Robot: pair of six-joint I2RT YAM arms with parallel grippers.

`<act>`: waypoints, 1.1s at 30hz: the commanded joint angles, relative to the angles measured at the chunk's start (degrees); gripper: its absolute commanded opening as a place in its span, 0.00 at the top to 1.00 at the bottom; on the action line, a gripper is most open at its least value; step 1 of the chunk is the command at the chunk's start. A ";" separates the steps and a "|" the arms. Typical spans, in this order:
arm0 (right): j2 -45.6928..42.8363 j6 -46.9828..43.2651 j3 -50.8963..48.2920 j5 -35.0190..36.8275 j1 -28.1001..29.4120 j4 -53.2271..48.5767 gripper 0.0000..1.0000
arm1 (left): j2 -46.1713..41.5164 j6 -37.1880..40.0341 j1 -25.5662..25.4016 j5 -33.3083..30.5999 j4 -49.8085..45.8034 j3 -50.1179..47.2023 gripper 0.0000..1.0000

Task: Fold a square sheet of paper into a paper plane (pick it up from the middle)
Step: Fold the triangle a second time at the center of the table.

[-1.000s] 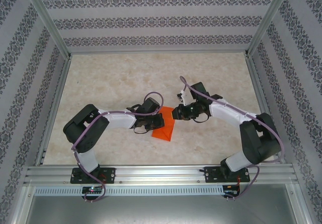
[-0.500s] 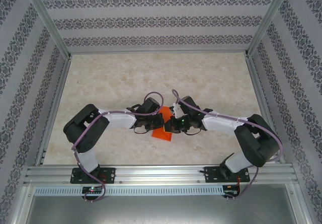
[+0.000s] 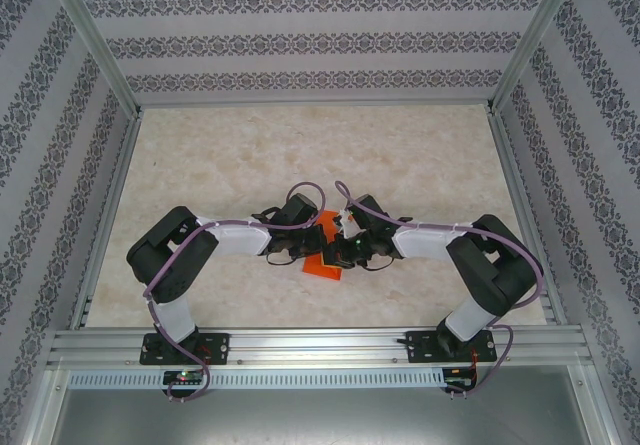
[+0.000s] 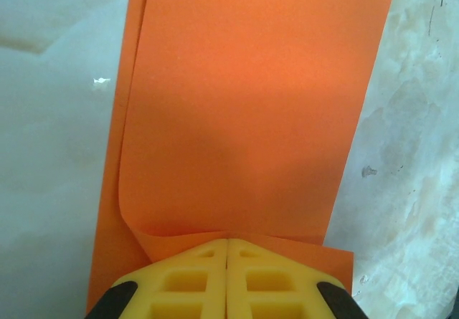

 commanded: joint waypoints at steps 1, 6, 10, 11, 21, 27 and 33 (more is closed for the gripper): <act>2.74 0.60 -1.86 2.00 -1.17 2.41 0.91 | 2.80 0.65 0.20 -0.99 -2.53 -1.65 0.93; 3.93 0.22 -4.17 0.66 -0.59 2.52 0.89 | 2.93 0.67 0.20 -0.96 -2.57 -2.31 0.93; 3.43 -0.82 -5.73 2.43 -1.00 0.86 0.89 | 2.92 0.51 0.20 -1.16 -2.31 -2.88 0.93; 3.11 -1.29 -5.65 2.62 -0.89 -0.09 0.89 | 3.00 0.51 0.20 -1.13 -2.30 -2.98 0.93; -7.03 -6.41 1.27 5.53 0.80 -16.29 0.86 | 3.28 0.58 0.20 -1.00 -2.33 -2.61 0.93; -6.57 -5.00 4.07 8.12 3.58 -16.13 0.85 | 3.28 0.32 0.21 -0.71 -1.65 -2.84 0.93; -2.60 -5.18 5.96 13.09 4.96 -17.94 0.85 | 3.25 0.49 0.20 -0.53 -1.77 -2.54 0.93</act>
